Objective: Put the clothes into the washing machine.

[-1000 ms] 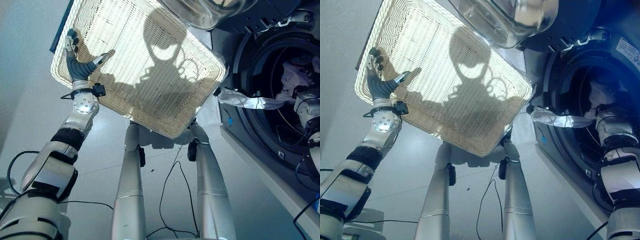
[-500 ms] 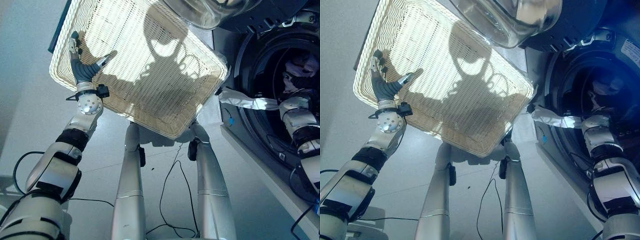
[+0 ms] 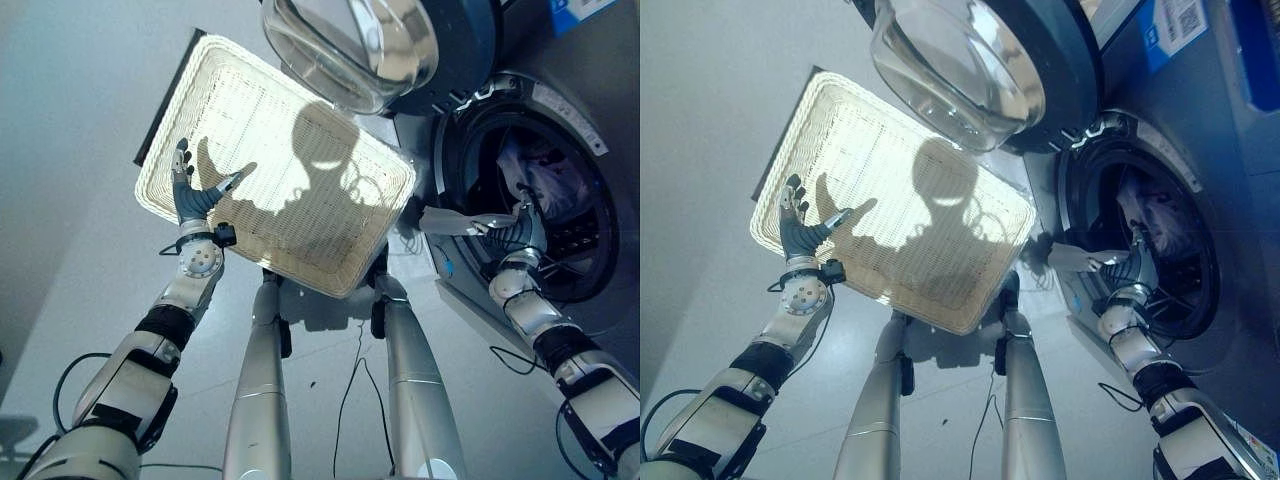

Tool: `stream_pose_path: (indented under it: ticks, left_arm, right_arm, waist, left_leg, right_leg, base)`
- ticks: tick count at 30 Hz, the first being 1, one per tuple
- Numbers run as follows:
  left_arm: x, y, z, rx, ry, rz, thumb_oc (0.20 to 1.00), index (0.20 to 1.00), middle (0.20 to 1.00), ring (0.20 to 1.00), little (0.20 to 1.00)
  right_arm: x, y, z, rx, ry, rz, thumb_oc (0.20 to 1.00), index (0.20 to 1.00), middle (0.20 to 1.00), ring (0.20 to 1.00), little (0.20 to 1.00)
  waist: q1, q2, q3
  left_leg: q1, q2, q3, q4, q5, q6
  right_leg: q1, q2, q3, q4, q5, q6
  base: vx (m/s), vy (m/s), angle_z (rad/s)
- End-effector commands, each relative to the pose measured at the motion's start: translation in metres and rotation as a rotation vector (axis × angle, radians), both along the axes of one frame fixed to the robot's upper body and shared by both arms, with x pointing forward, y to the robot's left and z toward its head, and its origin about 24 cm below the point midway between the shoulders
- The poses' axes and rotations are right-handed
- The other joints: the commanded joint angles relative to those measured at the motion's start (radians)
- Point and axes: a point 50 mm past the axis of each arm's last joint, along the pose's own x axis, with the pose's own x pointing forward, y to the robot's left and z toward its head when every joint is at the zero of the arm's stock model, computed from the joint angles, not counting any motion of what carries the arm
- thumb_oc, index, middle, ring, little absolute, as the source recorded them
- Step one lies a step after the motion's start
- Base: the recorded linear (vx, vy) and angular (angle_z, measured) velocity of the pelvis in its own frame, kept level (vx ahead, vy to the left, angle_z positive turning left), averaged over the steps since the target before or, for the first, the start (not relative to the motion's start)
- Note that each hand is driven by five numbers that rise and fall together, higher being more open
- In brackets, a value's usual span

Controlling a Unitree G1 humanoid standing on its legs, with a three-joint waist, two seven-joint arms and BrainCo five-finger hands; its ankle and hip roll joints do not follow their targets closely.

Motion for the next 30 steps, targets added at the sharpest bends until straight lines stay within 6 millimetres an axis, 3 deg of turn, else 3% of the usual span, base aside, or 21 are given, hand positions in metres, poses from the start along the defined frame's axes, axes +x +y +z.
stream_pose_path:
  ticks: [1, 4, 7, 14, 17, 18, 19, 22, 24, 30]
  left_arm:
    - [-0.002, 0.003, -0.013, -0.002, 0.032, 0.001, 1.000, 1.000, 1.000, 1.000, 1.000]
    - [-0.011, 0.007, -0.041, -0.006, 0.125, -0.005, 1.000, 1.000, 1.000, 1.000, 1.000]
    - [-0.016, 0.008, -0.053, -0.006, 0.166, -0.009, 1.000, 1.000, 1.000, 1.000, 1.000]
    - [-0.056, 0.017, -0.124, 0.039, 0.429, -0.035, 1.000, 1.000, 1.000, 1.000, 1.000]
    - [-0.088, 0.020, -0.165, 0.058, 0.601, -0.063, 1.000, 1.000, 1.000, 1.000, 1.000]
    - [-0.092, 0.021, -0.170, 0.060, 0.623, -0.066, 1.000, 1.000, 1.000, 1.000, 1.000]
    - [-0.111, 0.023, -0.190, 0.055, 0.729, -0.075, 1.000, 1.000, 1.000, 1.000, 1.000]
    - [-0.139, 0.026, -0.217, 0.050, 0.884, -0.089, 1.000, 1.000, 1.000, 1.000, 1.000]
    - [-0.170, 0.026, -0.244, 0.024, 1.054, -0.105, 1.000, 1.000, 1.000, 1.000, 1.000]
    - [-0.226, 0.021, -0.278, -0.125, 1.303, -0.105, 1.000, 1.000, 1.000, 1.000, 1.000]
  right_arm:
    - [-0.002, -0.001, -0.001, -0.051, 0.003, 0.042, 1.000, 1.000, 1.000, 1.000, 1.000]
    - [-0.010, 0.003, -0.023, -0.029, 0.071, 0.043, 1.000, 1.000, 1.000, 1.000, 1.000]
    - [-0.015, 0.004, -0.034, -0.021, 0.104, 0.037, 1.000, 1.000, 1.000, 1.000, 1.000]
    - [-0.053, 0.003, -0.092, 0.061, 0.330, 0.098, 1.000, 1.000, 1.000, 1.000, 1.000]
    - [-0.085, 0.006, -0.131, 0.202, 0.518, 0.163, 1.000, 1.000, 1.000, 1.000, 1.000]
    - [-0.090, 0.006, -0.136, 0.221, 0.540, 0.164, 1.000, 1.000, 1.000, 1.000, 1.000]
    - [-0.109, 0.009, -0.156, 0.313, 0.650, 0.180, 1.000, 1.000, 1.000, 1.000, 1.000]
    - [-0.138, 0.011, -0.184, 0.453, 0.809, 0.165, 1.000, 1.000, 1.000, 1.000, 1.000]
    - [-0.169, 0.015, -0.208, 0.630, 0.941, 0.101, 1.000, 1.000, 1.000, 1.000, 1.000]
    - [-0.226, 0.021, -0.237, 0.903, 1.131, -0.100, 1.000, 1.000, 1.000, 1.000, 1.000]
  waist:
    - [0.006, -0.012, -0.005]
    - [0.019, -0.010, -0.005]
    - [0.026, -0.006, -0.005]
    - [0.058, 0.014, -0.006]
    - [0.068, 0.020, -0.068]
    - [0.069, 0.020, -0.078]
    - [0.074, 0.017, -0.117]
    - [0.080, 0.011, -0.178]
    - [0.086, 0.010, -0.245]
    - [0.105, 0.021, -0.360]
  left_leg:
    - [0.073, -0.054, 0.046, 0.098, -0.137, 0.032]
    - [0.171, -0.047, 0.051, 0.074, -0.140, 0.030]
    - [0.227, -0.042, 0.055, 0.054, -0.140, 0.030]
    - [0.477, -0.032, 0.057, -0.028, -0.142, 0.020]
    - [0.548, -0.024, 0.055, -0.077, -0.131, 0.010]
    - [0.559, -0.024, 0.054, -0.084, -0.129, 0.010]
    - [0.601, -0.023, 0.054, -0.110, -0.124, 0.005]
    - [0.649, -0.017, 0.060, -0.135, -0.118, 0.003]
    - [0.695, -0.012, 0.065, -0.155, -0.114, 0.003]
    - [0.765, -0.013, 0.068, -0.170, -0.130, 0.005]
  right_leg:
    - [0.124, 0.034, -0.041, -0.221, 0.157, 0.053]
    - [0.221, 0.023, -0.043, -0.234, 0.140, 0.054]
    - [0.273, 0.019, -0.044, -0.241, 0.130, 0.055]
    - [0.530, 0.003, -0.065, -0.288, 0.096, 0.061]
    - [0.614, 0.000, -0.082, -0.333, 0.092, 0.058]
    - [0.629, 0.000, -0.084, -0.342, 0.092, 0.058]
    - [0.681, 0.001, -0.089, -0.375, 0.093, 0.060]
    - [0.739, 0.000, -0.098, -0.403, 0.095, 0.060]
    - [0.790, 0.000, -0.106, -0.426, 0.095, 0.062]
    - [0.866, 0.002, -0.115, -0.462, 0.090, 0.058]
  base:
    - [-0.03, 0.019, -0.03]
    - [-0.01, 0.003, -0.01]
    - [0.00, 0.007, 0.04]
    - [0.01, -0.007, 0.04]
    - [0.06, -0.023, 0.01]
    - [0.11, -0.035, -0.01]
    - [0.10, -0.034, 0.03]
    - [0.13, -0.042, 0.14]
    - [0.18, -0.035, 0.04]
    - [0.19, 0.007, 0.05]
